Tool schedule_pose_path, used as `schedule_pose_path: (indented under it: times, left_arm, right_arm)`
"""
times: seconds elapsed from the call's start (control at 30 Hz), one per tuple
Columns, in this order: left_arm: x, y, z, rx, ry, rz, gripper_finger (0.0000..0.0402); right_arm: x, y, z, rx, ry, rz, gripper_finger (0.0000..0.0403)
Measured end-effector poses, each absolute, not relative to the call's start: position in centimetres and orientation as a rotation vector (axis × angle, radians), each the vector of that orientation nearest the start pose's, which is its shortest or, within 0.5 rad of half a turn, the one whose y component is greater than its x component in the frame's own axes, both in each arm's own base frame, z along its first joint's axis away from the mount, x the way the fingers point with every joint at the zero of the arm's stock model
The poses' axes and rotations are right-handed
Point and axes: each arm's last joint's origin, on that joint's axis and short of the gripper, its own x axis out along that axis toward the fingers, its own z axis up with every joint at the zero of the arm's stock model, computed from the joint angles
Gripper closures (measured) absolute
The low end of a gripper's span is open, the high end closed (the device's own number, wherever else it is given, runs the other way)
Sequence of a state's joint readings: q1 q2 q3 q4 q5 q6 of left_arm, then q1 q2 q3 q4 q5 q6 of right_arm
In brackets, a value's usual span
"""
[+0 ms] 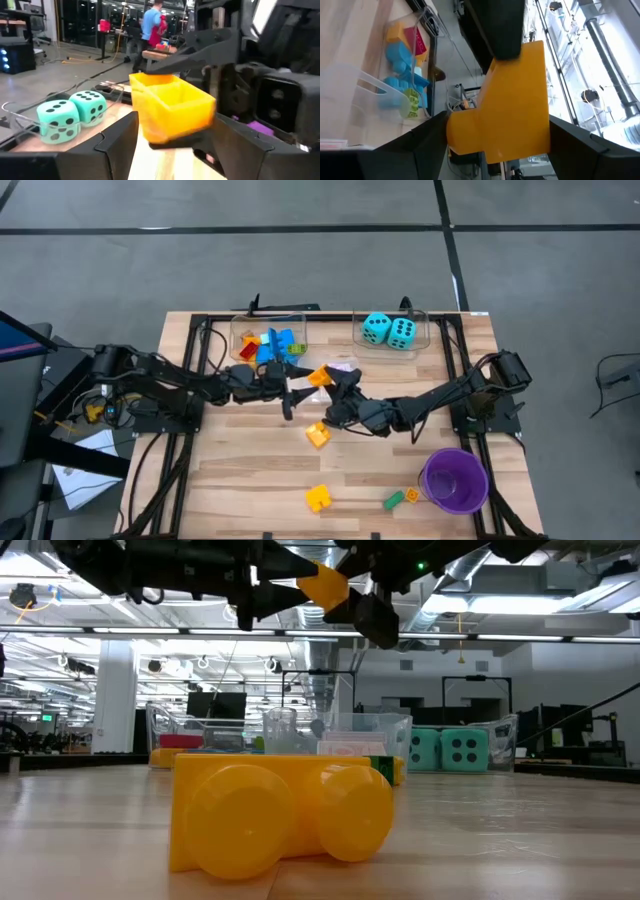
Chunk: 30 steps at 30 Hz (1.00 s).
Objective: Pick & Place Toys
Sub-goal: Put the yellow game piece into the top left transparent bin
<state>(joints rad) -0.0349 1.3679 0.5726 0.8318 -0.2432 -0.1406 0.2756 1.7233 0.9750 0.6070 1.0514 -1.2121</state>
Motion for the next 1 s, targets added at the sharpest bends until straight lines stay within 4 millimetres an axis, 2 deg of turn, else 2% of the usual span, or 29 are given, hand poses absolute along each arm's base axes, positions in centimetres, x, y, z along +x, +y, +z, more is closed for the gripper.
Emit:
schedule_pose_path:
  times: [0.27,0.53,0.67,0.87,1.0]
  left_arm:
    - [28.83,-0.26,23.33,-0.170,-0.056,0.224,0.0165]
    - [28.84,-0.21,23.47,-0.199,-0.074,0.241,0.0169]
    - [28.84,-0.20,23.48,-0.200,-0.075,0.242,0.0199]
    - [28.82,-0.13,23.45,-0.224,-0.076,0.257,0.0277]
    - [28.82,-0.14,23.41,-0.223,-0.072,0.256,0.0276]
  right_arm:
    - [35.46,7.56,22.85,-1.241,0.578,-0.595,0.0122]
    - [35.40,7.84,22.85,-1.235,0.571,-0.591,0.0122]
    - [35.40,7.84,22.84,-1.235,0.571,-0.590,0.0122]
    - [35.41,7.87,22.81,-1.228,0.564,-0.582,0.0122]
    - [35.40,7.90,22.74,-1.204,0.555,-0.580,0.0122]
